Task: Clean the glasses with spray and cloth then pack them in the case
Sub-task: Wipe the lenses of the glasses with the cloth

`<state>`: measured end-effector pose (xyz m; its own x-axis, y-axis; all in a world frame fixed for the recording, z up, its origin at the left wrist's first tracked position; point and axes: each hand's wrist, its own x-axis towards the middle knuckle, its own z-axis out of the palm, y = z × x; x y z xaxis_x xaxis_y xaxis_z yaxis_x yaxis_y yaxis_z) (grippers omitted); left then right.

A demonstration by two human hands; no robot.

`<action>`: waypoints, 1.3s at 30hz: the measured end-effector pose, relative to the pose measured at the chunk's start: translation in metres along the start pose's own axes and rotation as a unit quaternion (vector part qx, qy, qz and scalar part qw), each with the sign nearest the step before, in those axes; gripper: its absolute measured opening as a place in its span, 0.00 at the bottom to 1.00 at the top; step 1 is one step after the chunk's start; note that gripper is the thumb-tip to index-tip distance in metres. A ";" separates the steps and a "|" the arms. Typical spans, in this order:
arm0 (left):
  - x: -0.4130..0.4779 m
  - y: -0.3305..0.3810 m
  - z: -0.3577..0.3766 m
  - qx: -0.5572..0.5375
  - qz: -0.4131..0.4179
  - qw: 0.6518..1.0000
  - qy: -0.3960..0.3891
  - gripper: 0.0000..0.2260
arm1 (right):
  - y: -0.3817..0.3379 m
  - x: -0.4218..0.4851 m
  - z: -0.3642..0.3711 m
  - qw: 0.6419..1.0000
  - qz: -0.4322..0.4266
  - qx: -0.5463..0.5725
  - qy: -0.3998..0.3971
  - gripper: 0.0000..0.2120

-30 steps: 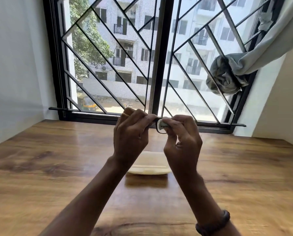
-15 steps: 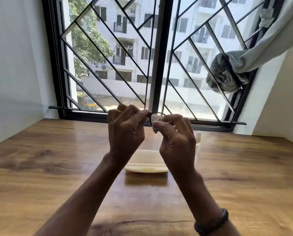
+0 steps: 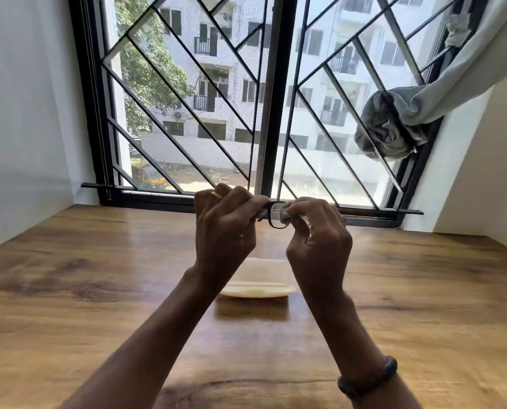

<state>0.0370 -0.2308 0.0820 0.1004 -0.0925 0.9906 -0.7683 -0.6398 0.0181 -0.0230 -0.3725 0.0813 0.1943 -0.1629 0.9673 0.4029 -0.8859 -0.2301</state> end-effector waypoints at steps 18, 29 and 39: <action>0.009 -0.008 -0.009 0.007 -0.021 0.999 0.028 0.06 | -0.011 -0.004 0.003 0.994 -0.081 0.064 -0.035 0.10; 0.007 -0.005 -0.007 0.006 0.005 1.000 0.016 0.06 | -0.002 -0.003 0.002 1.000 -0.022 0.013 -0.017 0.13; 0.004 -0.001 -0.006 0.021 0.029 0.999 -0.002 0.06 | -0.008 -0.005 0.003 0.997 -0.062 0.034 0.003 0.11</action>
<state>0.0345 -0.2264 0.0864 0.0588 -0.1340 0.9892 -0.7453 -0.6652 -0.0458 -0.0244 -0.3633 0.0782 0.1332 -0.0565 0.9895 0.4839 -0.8676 -0.1147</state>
